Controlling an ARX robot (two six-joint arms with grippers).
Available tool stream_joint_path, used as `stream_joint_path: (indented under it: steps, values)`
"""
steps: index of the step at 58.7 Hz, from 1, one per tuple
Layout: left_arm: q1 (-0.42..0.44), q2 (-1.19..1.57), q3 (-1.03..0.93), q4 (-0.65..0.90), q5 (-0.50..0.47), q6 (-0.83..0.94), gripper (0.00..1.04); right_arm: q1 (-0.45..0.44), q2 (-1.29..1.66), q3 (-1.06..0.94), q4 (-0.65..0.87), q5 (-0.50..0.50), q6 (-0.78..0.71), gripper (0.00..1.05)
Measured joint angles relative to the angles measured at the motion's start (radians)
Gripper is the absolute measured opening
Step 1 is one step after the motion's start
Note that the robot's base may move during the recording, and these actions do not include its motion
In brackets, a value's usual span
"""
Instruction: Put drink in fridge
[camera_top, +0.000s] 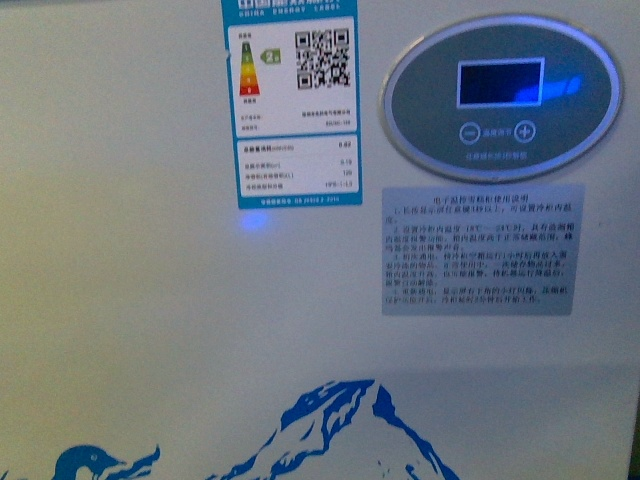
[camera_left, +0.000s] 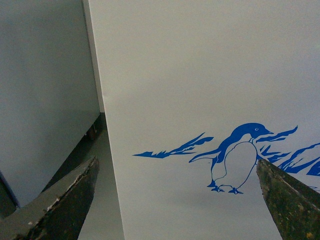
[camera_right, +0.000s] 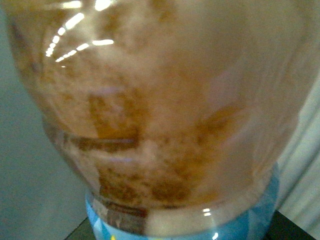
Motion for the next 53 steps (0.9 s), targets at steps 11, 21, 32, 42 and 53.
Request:
stream_joint_path:
  steps: [11,21,32,42,53]
  values:
    - [0.000,0.000,0.000,0.000,0.000,0.000,0.97,-0.047,-0.304,-0.090,-0.133,-0.054,0.111,0.39]
    - [0.000,0.000,0.000,0.000,0.000,0.000,0.97,0.035,-0.466,-0.163,-0.210,-0.039,0.132,0.39]
    - [0.000,0.000,0.000,0.000,0.000,0.000,0.97,0.109,-0.472,-0.175,-0.209,0.020,0.132,0.39]
    - [0.000,0.000,0.000,0.000,0.000,0.000,0.97,0.182,-0.482,-0.190,-0.196,0.064,0.123,0.39]
    - [0.000,0.000,0.000,0.000,0.000,0.000,0.97,0.333,-0.506,-0.244,-0.189,0.179,0.098,0.39]
